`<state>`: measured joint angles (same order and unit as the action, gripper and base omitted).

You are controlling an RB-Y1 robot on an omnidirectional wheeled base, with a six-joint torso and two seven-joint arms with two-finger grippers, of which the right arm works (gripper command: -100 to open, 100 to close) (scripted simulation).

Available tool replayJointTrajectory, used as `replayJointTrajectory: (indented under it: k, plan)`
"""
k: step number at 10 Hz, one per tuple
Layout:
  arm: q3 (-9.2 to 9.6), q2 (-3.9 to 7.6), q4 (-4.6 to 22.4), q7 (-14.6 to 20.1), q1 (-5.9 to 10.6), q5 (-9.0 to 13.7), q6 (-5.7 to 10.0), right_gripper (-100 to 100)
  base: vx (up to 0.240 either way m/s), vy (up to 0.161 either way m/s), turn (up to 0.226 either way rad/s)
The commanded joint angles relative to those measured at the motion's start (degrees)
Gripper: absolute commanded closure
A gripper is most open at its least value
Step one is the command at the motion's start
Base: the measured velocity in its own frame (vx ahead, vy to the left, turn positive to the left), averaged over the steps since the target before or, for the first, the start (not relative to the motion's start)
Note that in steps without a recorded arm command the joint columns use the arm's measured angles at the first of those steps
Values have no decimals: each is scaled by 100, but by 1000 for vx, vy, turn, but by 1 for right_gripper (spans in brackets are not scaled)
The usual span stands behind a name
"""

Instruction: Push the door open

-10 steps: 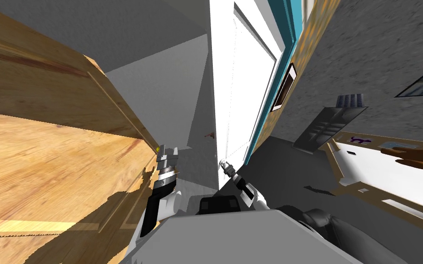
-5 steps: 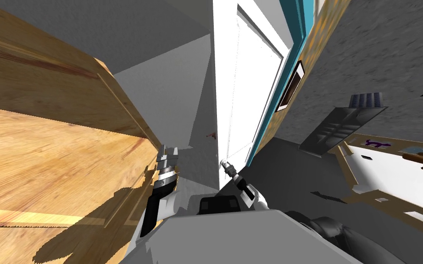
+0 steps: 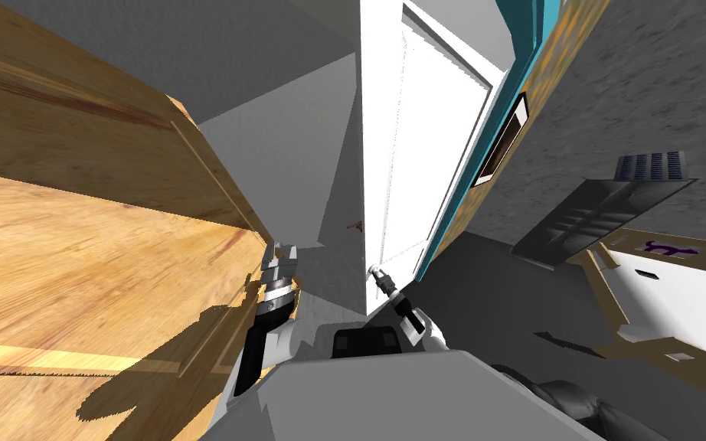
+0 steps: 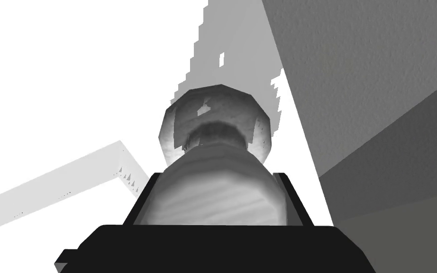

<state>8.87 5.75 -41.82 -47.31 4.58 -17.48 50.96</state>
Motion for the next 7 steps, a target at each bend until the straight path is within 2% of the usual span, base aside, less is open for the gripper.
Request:
replayJointTrajectory:
  k: [1,2,4,5,7]
  plan:
    - [-40,25,-7,286,36,213,58,100,43,15,94]
    - [-40,25,-7,335,36,213,58,100,28,5,29]
    - [-44,24,-27,690,18,485,73,100,34,7,86]
    - [-44,24,-27,765,18,485,73,100,39,1,37]
    - [-48,22,-50,1136,-1,778,89,100,40,10,85]
